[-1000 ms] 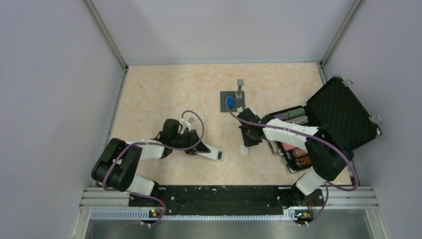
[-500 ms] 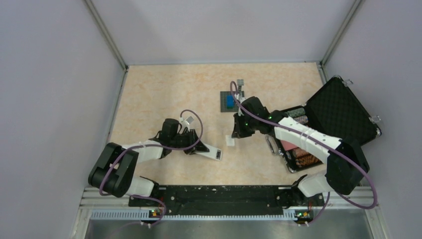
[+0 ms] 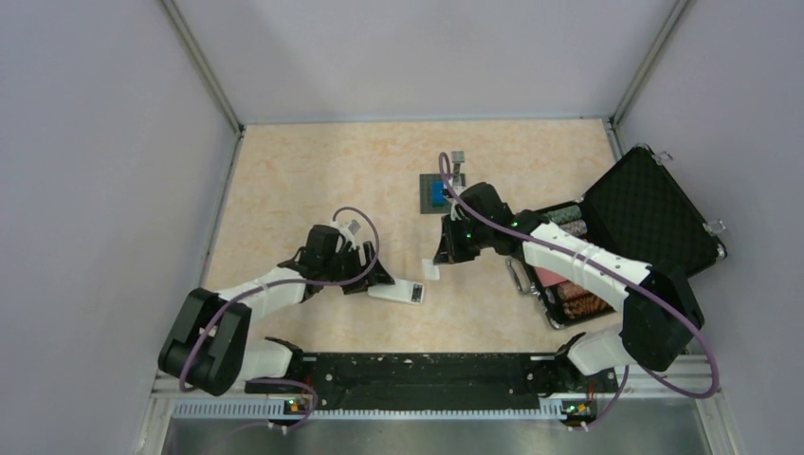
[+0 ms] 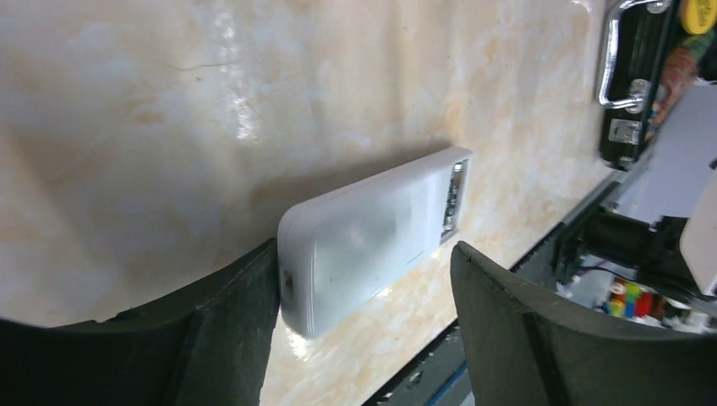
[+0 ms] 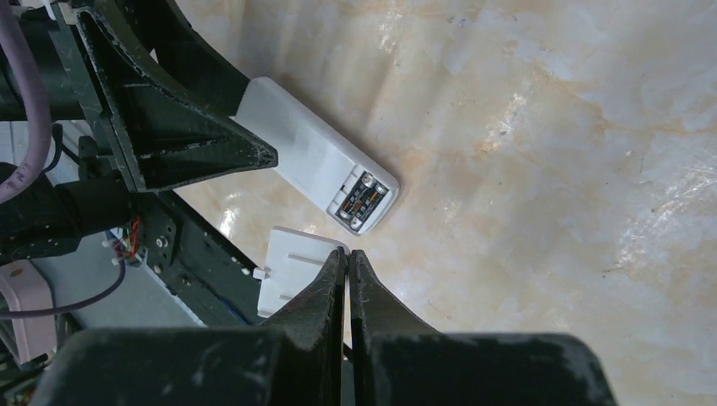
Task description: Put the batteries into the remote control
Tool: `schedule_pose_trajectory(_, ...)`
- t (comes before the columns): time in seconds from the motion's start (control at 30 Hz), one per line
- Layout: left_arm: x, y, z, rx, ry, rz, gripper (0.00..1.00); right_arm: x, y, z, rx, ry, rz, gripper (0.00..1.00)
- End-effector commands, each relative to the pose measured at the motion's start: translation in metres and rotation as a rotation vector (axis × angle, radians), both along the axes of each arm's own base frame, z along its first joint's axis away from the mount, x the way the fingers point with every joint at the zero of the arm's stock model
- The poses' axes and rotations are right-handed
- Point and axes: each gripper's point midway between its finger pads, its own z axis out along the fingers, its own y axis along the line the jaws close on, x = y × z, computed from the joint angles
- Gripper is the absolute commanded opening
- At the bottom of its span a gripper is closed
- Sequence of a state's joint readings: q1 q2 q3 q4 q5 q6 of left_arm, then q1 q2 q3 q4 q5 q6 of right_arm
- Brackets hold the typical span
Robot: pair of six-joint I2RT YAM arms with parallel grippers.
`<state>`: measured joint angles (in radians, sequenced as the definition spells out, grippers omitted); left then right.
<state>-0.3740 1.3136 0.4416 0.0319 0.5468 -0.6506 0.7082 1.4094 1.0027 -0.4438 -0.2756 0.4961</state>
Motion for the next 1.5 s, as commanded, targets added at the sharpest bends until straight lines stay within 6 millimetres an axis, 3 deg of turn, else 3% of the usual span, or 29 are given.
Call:
schedule_pose_trajectory(0.0, 0.013, 0.031, -0.004, 0.191, -0.051, 0.092, 0.79, 0.006, 0.009, 0.023, 0.081, -0.032, -0.004, 0.00)
schedule_pose_trajectory(0.17, 0.019, 0.063, 0.010, 0.319, -0.103, 0.239, 0.84, 0.003, 0.013, 0.024, 0.097, 0.007, -0.007, 0.00)
schedule_pose_trajectory(0.27, 0.022, 0.070, 0.037, 0.303, -0.196, 0.292, 0.85, -0.002, 0.020, 0.027, 0.131, 0.058, -0.001, 0.00)
schedule_pose_trajectory(0.5, 0.015, 0.023, 0.131, -0.004, -0.550, 0.074, 0.78, -0.032, 0.041, 0.049, 0.255, 0.255, 0.096, 0.00)
schedule_pose_trajectory(0.63, 0.000, 0.009, 0.176, 0.031, -0.804, -0.129, 0.75, -0.052, 0.044, 0.066, 0.319, 0.350, 0.140, 0.00)
schedule_pose_trajectory(0.8, -0.023, -0.010, 0.215, 0.072, -1.230, -0.374, 0.75, -0.067, 0.041, 0.089, 0.372, 0.389, 0.167, 0.00)
schedule_pose_trajectory(0.9, -0.028, -0.023, 0.224, 0.137, -1.431, -0.517, 0.74, -0.074, 0.038, 0.092, 0.377, 0.424, 0.166, 0.00)
schedule_pose_trajectory(1.13, -0.051, -0.055, 0.225, 0.198, -1.699, -0.862, 0.68, -0.087, 0.036, 0.099, 0.400, 0.491, 0.178, 0.00)
schedule_pose_trajectory(1.3, -0.070, -0.069, 0.230, 0.160, -1.745, -1.014, 0.64, -0.089, 0.036, 0.091, 0.378, 0.537, 0.178, 0.00)
schedule_pose_trajectory(1.47, -0.085, -0.071, 0.219, 0.113, -1.704, -1.120, 0.53, -0.085, 0.038, 0.084, 0.354, 0.556, 0.170, 0.00)
